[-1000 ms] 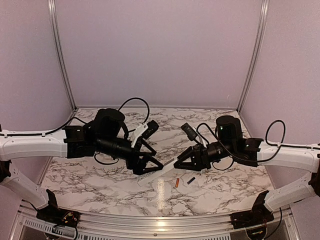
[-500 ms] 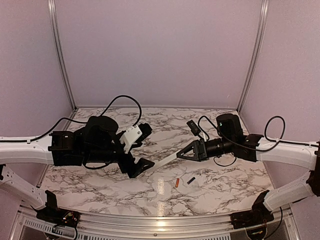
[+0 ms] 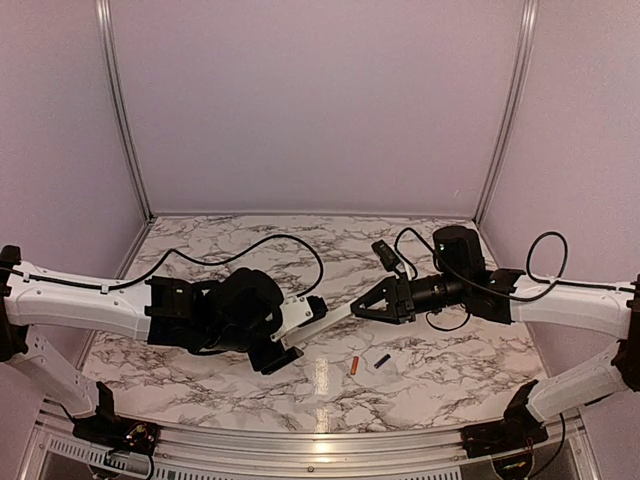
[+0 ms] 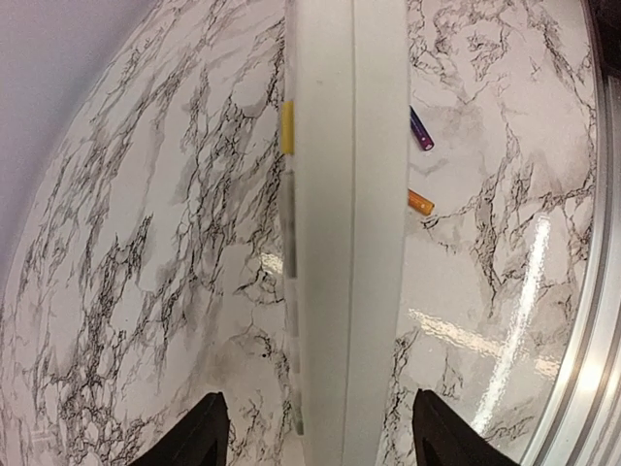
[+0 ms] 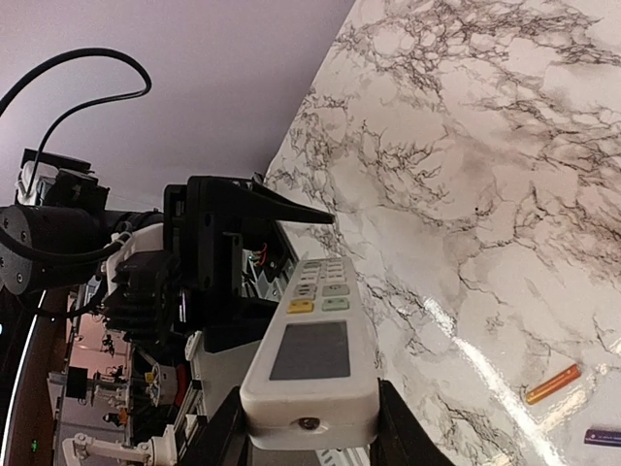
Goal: Load the batteries into the remote control
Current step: Pass from the right arm to the left, then pass from the left arm to the right
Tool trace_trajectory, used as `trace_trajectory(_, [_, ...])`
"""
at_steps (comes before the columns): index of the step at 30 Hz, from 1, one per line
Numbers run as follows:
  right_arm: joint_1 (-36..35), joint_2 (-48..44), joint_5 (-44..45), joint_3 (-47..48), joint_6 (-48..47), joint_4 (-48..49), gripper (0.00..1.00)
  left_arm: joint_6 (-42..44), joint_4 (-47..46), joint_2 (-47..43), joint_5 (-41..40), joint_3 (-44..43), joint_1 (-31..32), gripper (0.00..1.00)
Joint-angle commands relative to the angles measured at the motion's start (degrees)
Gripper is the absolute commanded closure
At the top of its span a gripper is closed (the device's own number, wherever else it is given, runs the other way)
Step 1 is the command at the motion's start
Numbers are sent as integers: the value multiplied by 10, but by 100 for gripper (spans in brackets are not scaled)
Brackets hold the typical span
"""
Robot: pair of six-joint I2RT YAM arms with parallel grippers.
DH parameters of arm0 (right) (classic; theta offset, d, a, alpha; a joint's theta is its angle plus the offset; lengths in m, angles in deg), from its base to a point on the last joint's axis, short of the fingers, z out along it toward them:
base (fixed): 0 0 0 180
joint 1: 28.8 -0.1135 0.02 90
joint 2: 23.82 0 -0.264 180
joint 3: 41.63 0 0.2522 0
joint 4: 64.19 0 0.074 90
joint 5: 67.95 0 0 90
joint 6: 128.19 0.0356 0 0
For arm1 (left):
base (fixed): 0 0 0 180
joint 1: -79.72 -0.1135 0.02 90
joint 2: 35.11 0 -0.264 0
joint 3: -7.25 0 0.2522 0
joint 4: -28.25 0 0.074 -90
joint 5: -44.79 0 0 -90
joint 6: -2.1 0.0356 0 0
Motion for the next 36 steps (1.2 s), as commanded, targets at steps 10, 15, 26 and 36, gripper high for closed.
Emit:
trace_trajectory(10, [-11,14,-22,-4,41,44,100,11,-4,27,-41,-30,9,62])
trace_trajectory(15, [-11,14,-25,-1,41,47,100,11,-12,19,-30,-27,9,77])
trace_trajectory(26, [-2,-53,15,22,-102,7,21,-22,-20,3,86,-33,-3,95])
trace_trajectory(36, [0,-146,19,-22,-198,61,19,-60,-62,-32,287,-30,-51,97])
